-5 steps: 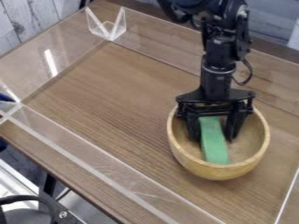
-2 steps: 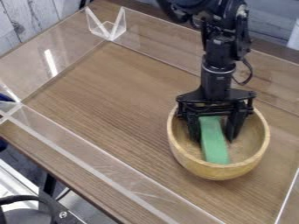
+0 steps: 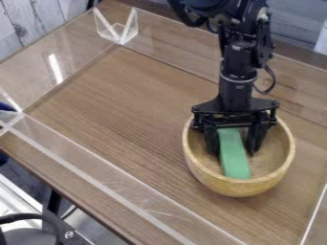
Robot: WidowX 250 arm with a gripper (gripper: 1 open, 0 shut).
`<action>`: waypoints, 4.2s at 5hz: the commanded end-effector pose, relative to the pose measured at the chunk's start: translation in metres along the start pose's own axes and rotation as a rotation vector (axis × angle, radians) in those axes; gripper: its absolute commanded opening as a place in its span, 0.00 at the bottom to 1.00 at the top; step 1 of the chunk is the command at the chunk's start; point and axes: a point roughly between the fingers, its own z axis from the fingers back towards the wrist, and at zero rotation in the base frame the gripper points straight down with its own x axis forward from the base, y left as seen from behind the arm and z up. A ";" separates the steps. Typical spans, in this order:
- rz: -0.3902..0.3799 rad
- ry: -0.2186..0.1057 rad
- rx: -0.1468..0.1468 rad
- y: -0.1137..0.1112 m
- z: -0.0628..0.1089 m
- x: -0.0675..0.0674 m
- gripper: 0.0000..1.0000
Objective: Remove the green block from inside the brown bowl and put it on the table
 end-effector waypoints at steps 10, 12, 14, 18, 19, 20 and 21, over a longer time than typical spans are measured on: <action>0.110 -0.047 -0.024 0.046 0.001 0.009 1.00; -0.001 -0.024 -0.022 0.005 -0.003 -0.016 1.00; 0.095 -0.047 -0.030 0.049 0.002 0.006 1.00; 0.090 -0.054 -0.018 0.051 0.001 0.008 0.00; 0.088 -0.051 -0.019 0.051 0.004 0.008 0.00; 0.087 -0.048 -0.020 0.051 0.008 0.009 0.00; 0.085 -0.045 -0.021 0.051 0.012 0.010 0.00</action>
